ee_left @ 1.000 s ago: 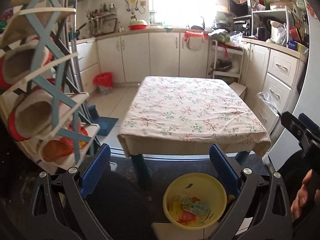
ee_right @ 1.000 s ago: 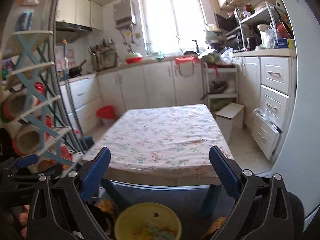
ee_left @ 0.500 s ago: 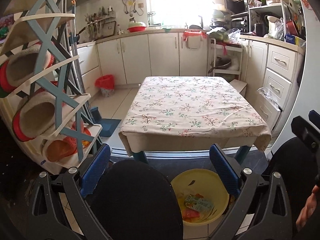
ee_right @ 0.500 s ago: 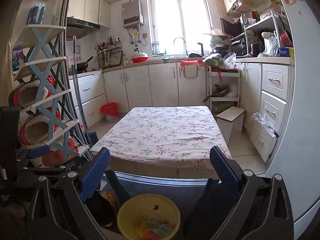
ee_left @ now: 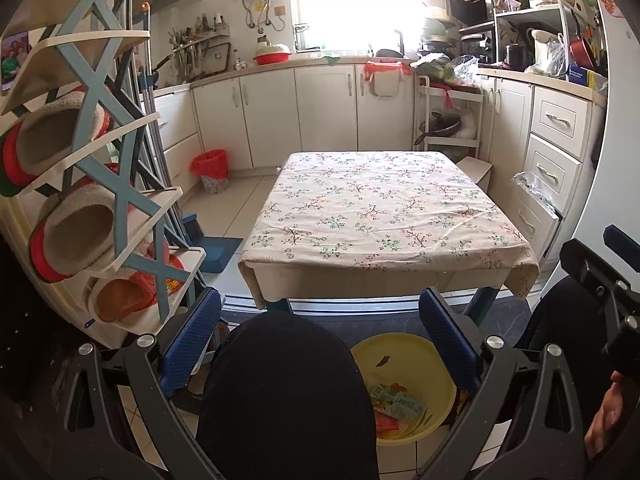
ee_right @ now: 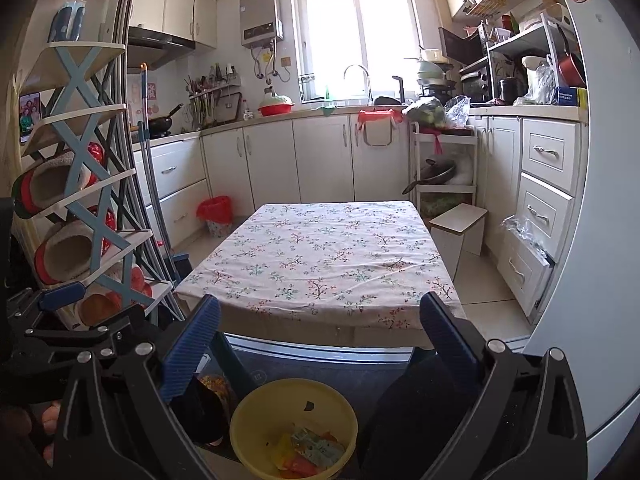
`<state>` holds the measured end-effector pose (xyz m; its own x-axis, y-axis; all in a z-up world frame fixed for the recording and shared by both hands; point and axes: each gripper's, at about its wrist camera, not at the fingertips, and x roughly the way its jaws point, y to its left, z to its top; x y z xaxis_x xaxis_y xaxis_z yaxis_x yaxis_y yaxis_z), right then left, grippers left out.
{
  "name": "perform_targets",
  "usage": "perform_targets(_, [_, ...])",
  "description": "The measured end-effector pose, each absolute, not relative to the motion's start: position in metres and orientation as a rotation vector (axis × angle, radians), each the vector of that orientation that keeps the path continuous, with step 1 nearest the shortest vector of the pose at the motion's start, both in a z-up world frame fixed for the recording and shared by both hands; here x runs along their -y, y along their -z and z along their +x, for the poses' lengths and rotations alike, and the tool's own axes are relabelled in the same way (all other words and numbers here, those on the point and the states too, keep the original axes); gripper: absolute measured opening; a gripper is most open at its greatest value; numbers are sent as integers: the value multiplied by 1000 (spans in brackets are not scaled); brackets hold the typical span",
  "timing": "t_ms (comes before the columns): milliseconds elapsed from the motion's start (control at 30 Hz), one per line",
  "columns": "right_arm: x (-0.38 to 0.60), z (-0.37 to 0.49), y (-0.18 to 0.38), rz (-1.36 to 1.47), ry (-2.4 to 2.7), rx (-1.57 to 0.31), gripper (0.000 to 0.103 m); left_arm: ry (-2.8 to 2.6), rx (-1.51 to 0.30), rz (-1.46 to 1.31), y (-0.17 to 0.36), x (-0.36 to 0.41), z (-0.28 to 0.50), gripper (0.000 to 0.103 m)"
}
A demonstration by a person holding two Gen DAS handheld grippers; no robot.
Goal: Collect trash
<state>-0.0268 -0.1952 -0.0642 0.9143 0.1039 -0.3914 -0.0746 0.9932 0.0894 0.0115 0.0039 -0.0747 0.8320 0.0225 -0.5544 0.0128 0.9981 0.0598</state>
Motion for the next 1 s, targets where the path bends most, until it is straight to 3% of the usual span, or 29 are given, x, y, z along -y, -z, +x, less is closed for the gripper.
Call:
perform_targets(667, [197, -28, 67, 61, -91, -403, 96, -7, -581, 60, 71, -10, 4, 95])
perform_targets(1000, [200, -45, 41, 77, -97, -393, 96, 11, -566, 51, 57, -10, -9, 95])
